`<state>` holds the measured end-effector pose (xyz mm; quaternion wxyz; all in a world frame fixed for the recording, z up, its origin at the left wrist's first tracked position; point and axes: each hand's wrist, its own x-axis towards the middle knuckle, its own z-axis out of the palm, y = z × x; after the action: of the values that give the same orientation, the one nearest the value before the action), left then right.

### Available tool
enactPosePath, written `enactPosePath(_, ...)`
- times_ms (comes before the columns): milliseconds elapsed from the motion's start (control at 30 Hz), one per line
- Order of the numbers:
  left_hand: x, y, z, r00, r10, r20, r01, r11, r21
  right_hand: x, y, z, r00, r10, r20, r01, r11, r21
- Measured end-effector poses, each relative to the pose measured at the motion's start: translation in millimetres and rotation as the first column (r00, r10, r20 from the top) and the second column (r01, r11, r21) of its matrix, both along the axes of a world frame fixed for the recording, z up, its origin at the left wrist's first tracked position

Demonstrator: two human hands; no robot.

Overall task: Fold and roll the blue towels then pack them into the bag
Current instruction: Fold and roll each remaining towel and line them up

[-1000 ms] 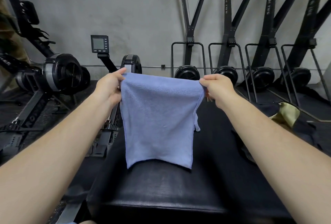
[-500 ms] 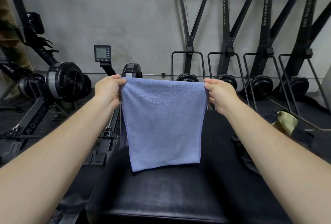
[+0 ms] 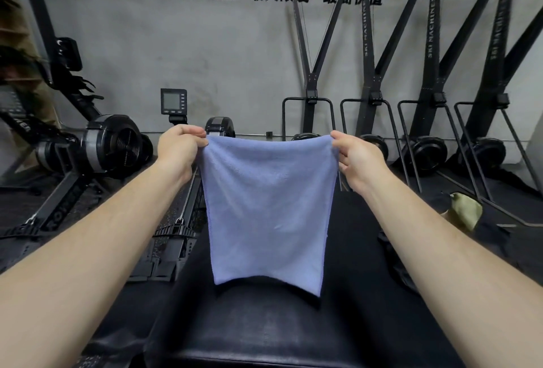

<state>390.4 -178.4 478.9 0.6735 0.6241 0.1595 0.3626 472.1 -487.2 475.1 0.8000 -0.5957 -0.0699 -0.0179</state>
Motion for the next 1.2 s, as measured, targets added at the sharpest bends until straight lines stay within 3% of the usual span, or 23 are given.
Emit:
enactPosePath(133, -4, -3, 3, 1.000, -0.018, -0.008, 0.019, 0.996, 0.091, -1, -3, -1, 0.999, -0.051, 0.015, 0.051, 0.998, 0.022)
enactPosePath(300, -11, -7, 8, 0.998, -0.039, -0.054, 0.054, 0.952, 0.300, -3, -8, 0, 0.984, -0.097, 0.151, 0.130, 0.965, -0.229)
enactPosePath(433, -14, -12, 10, 0.992, 0.095, -0.087, -0.022, 0.788, 0.615, -9, -9, 5, 0.914, -0.111, 0.390, 0.311, 0.809, -0.498)
enactPosePath(533, -17, -10, 10, 0.979, 0.200, -0.043, -0.111, 0.697, 0.709, -12, -12, 10, 0.873, -0.121, 0.473, 0.383, 0.770, -0.510)
enactPosePath(600, -21, -7, 11, 0.979, 0.204, -0.012, -0.139, 0.708, 0.692, -16, -16, 15, 0.874, -0.124, 0.470, 0.363, 0.809, -0.463)
enactPosePath(767, -36, -4, 27, 0.985, 0.163, 0.056, -0.168, 0.834, 0.525, -26, -39, 29, 0.916, 0.019, 0.400, 0.170, 0.885, -0.433)
enactPosePath(900, -41, -4, 37, 0.993, 0.049, 0.109, -0.088, 0.917, 0.388, -31, -52, 37, 0.921, 0.086, 0.381, 0.057, 0.935, -0.349)
enactPosePath(1200, -23, 4, 30, 0.996, -0.070, 0.046, 0.057, 0.967, 0.249, -18, -46, 27, 0.963, 0.084, 0.255, -0.055, 0.991, -0.122)
